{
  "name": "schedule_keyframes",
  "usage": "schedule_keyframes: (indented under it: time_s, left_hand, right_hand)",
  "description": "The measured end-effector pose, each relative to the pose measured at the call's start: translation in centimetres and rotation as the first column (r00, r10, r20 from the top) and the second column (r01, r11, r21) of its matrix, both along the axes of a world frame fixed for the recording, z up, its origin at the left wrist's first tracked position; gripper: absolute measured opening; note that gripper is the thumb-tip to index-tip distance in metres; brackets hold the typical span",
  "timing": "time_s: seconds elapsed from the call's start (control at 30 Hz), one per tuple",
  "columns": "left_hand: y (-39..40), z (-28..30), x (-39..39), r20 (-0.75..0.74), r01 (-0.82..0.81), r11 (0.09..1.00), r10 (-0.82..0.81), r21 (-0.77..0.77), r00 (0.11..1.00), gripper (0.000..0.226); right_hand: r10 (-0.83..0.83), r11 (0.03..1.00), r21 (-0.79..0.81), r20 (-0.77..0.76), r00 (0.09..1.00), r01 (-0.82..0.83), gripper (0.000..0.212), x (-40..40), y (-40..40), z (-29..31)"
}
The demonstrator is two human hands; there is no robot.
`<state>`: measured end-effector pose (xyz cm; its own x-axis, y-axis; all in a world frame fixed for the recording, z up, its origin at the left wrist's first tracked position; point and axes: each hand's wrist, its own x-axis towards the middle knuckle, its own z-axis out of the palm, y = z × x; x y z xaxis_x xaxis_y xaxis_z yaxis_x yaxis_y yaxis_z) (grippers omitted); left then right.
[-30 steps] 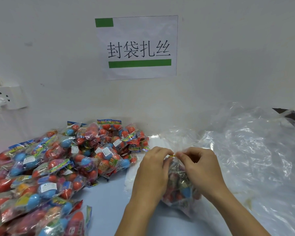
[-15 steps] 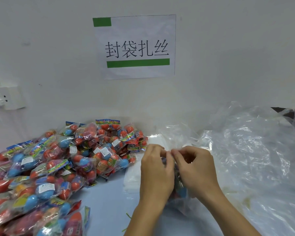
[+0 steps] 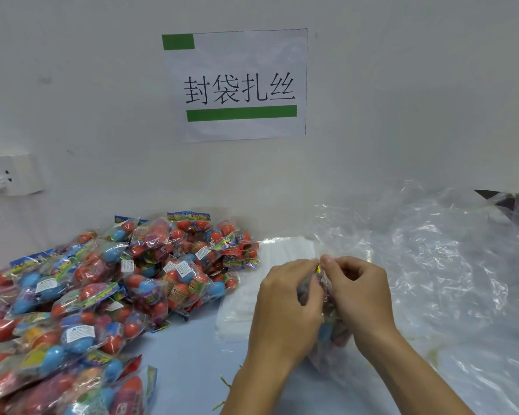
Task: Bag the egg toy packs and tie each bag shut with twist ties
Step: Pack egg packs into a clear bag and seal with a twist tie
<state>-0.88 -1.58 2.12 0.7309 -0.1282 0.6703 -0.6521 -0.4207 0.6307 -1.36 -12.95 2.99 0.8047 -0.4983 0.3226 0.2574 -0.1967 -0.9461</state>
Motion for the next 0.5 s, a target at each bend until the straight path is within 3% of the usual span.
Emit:
schedule_keyframes:
  time_s: [0.13,0.27,0.37,0.5]
  left_hand:
    - [0.05,0.01,-0.18,-0.031,0.012,0.981,-0.006,0.192,0.999,0.041]
    - [0.19,-0.10,-0.21,-0.081,0.043,0.973,-0.025,0.226,0.996,0.040]
    - [0.18,-0.04,-0.04,-0.122,0.038,0.999,-0.035,0.029,0.992,0.025]
    - [0.43,0.31,0.57,-0.192,-0.132,0.956,0.082,-0.262,0.978,0.020]
  right_hand:
    - [0.036,0.999,0.022,0.015,0.999,-0.037,0.030,-0.11,-0.34,-0.38]
    - [0.070,0.996,0.048,0.003,0.998,-0.070,0.030,0.03,-0.23,-0.38]
    - [0.078,0.993,0.087,0.005,0.997,-0.078,0.028,0.29,-0.38,-0.40]
    - [0.021,0.993,0.119,0.034,0.999,-0.025,0.026,0.60,-0.97,-0.36]
